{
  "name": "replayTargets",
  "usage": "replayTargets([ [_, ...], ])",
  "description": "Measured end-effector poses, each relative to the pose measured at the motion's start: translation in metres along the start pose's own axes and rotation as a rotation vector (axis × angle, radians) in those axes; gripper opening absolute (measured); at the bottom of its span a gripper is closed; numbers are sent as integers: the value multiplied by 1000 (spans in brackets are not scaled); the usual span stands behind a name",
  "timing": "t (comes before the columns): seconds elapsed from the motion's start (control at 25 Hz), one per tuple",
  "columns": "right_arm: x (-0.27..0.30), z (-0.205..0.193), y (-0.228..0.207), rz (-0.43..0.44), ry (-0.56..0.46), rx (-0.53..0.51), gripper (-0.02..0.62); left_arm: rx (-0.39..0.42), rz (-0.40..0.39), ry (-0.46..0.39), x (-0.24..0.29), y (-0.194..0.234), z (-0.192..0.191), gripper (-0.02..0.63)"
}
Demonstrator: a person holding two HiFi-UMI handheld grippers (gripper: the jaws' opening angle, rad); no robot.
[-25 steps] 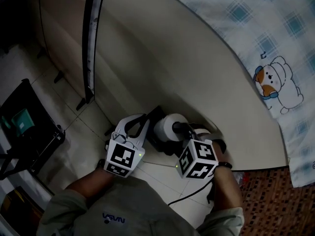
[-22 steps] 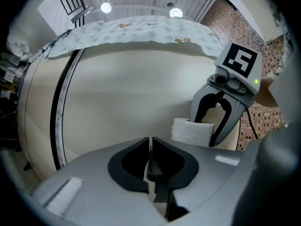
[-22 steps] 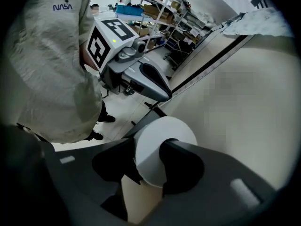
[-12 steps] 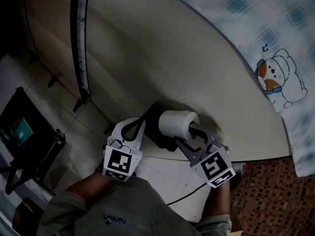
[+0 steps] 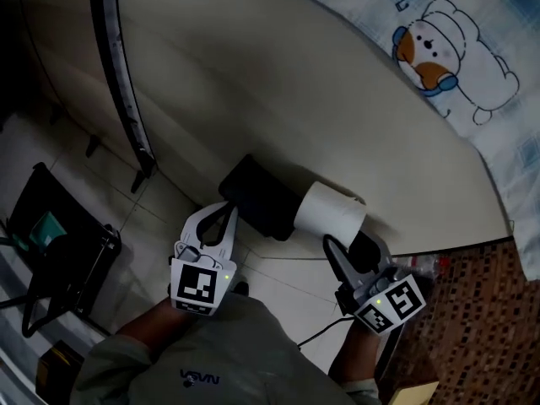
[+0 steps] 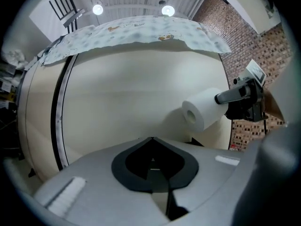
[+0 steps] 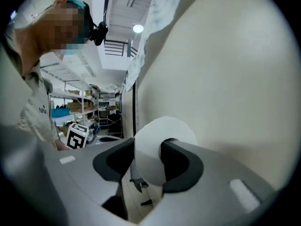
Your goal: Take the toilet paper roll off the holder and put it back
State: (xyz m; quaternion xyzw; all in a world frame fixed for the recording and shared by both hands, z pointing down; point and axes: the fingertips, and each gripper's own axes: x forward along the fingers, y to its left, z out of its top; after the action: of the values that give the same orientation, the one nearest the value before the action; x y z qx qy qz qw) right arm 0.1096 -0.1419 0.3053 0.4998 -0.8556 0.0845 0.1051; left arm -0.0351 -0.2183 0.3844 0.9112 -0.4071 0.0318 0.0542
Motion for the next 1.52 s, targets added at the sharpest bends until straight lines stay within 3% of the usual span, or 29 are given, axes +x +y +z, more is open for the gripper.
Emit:
replayTargets([
  [0.32,-41,-36,-21,44,-162,267,170,34,40,46,-8,-37,-17,5],
  [0.68,-57,-98,-29,111,-210,530,169,45,34,154,-6,-75,-60,5],
  [1.16,-46,-148,-21,135,-161,691,169,10,55,188,-2,-80,-84,5],
  [1.52,-43,-156,-24,118,-163,734,169,10,43,204,-2,-78,-94,5],
])
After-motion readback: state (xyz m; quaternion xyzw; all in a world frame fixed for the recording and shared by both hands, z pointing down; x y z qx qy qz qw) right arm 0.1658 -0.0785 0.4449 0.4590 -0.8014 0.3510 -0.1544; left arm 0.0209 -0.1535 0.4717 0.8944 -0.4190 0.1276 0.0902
